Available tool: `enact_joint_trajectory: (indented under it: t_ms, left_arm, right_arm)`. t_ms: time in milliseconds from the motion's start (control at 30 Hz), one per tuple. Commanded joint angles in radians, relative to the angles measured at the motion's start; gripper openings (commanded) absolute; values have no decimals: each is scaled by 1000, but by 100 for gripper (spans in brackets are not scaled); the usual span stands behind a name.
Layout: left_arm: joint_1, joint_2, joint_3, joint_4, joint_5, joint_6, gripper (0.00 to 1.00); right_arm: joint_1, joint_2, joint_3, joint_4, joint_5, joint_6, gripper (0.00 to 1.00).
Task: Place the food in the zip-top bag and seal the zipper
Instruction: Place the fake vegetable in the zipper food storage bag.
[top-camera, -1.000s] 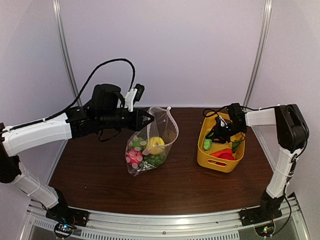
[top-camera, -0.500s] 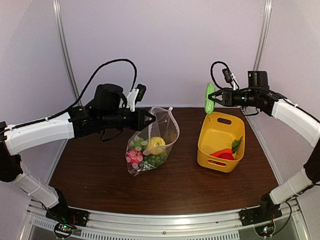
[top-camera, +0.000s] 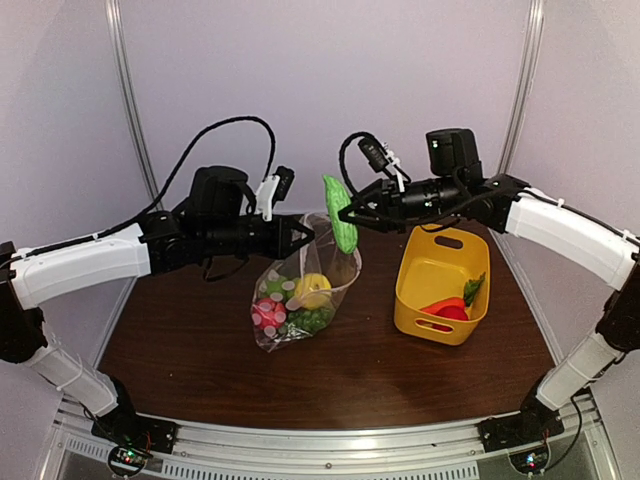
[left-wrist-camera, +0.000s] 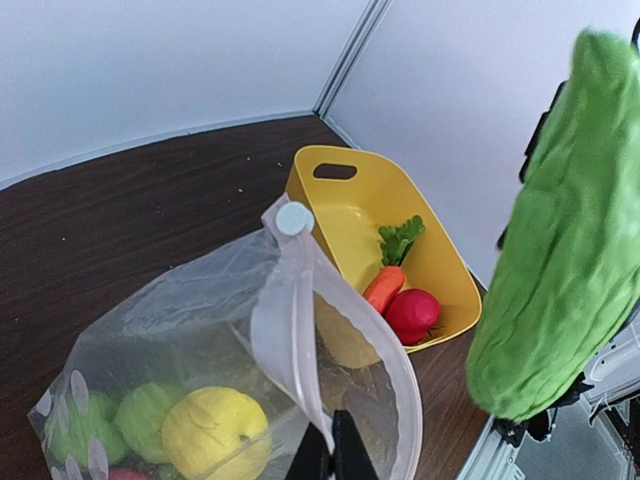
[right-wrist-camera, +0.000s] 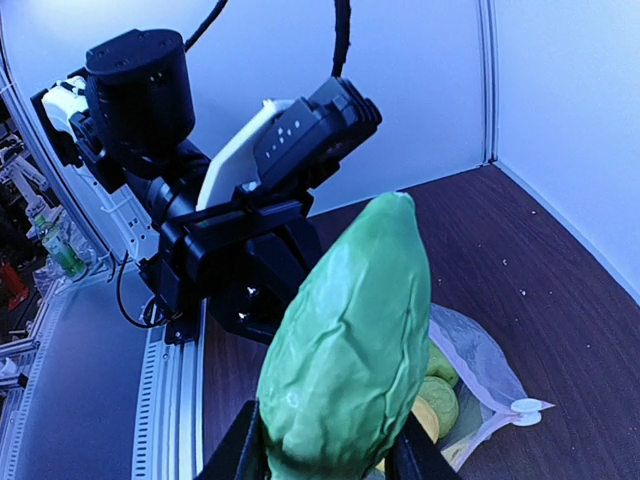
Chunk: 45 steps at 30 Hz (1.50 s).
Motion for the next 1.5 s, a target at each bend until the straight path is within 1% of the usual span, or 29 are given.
enact_joint_trajectory:
  t_ms: [0,267,400,533,633,733,833,1000,1067,1100,1233,1333,1400,1467]
  left_arm:
    - [-3,-13,49,48,23,-17,0]
    - [-3,-32,53,52,17,-63,0]
    - [-3,-67,28,79,-34,-99,0]
    - [-3,-111,-7,99,-133,-123,0]
    - [-3,-128,-35,124,-163,-125,0]
    - [-3,-113,-36,133,-127,-123,0]
    - [-3,-93,-35,135,-81,-128,0]
    - [-3,-67,-38,150,-16,-131,0]
    - [-3,-54,-42,150,-7,-138,0]
    - [-3,-52,-46,149,-10,-142,0]
    - [-3,-60,-57,144,-39,-145,0]
    - [-3,-83,-66,124,-86,-140,0]
    - [-3,-97,-74,116,-106,-131,0]
    - [-3,-100,-75,107,-123,-124,0]
  right_arm:
    - [27,50,-11,72,50,-22,21]
    - [62,89,-94,205,139,-30,22]
    - [84,92,-122,204,169,-35,24]
    - [112,97,-130,163,244,-53,24]
    - [136,106,-135,146,317,-32,23]
    - [144,147,-85,92,370,18,22]
    - [148,212,14,11,437,100,23]
    - [155,266,117,-55,379,176,27]
    - [165,272,134,-61,373,200,30]
    - [169,273,134,-56,357,216,33]
    - [175,261,130,-41,216,232,55]
    - [167,224,159,-124,232,175,68]
    - [153,201,192,-198,265,139,71]
    - [130,170,195,-225,288,132,71]
